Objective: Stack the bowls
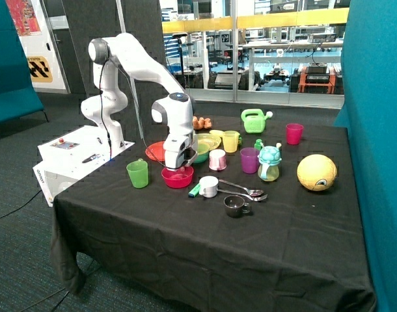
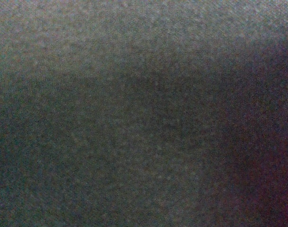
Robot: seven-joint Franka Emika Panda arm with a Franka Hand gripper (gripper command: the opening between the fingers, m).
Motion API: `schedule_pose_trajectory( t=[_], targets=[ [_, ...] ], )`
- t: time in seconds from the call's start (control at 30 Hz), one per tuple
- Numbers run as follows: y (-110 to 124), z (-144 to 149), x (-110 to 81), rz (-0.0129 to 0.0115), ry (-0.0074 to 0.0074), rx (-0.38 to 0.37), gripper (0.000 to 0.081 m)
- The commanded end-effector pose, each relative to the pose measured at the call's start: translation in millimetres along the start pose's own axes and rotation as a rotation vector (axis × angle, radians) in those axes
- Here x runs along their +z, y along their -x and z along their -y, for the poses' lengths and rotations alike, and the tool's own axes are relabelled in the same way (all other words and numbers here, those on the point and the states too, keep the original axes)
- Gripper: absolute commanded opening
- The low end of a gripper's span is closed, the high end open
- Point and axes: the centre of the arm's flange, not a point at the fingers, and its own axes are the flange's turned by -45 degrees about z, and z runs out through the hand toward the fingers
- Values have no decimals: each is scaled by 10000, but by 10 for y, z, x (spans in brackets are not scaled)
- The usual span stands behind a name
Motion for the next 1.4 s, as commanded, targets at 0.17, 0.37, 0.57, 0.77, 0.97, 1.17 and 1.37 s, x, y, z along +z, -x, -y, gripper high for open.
schedule_pose_trajectory(
  t=[0.17,0.37,0.57,0.77,0.97,1.17,1.37],
  targets=[
    [18,41,-53,-33,44,-109,0],
    [-16,67,-202,-33,44,-272,0],
    [-24,70,-276,-33,44,-298,0],
    [-11,68,-343,-32,44,-445,0],
    [10,82,-430,-32,44,-516,0],
    [24,182,-561,-32,44,-684,0],
    [42,460,-713,-30,46,-1402,0]
  ],
)
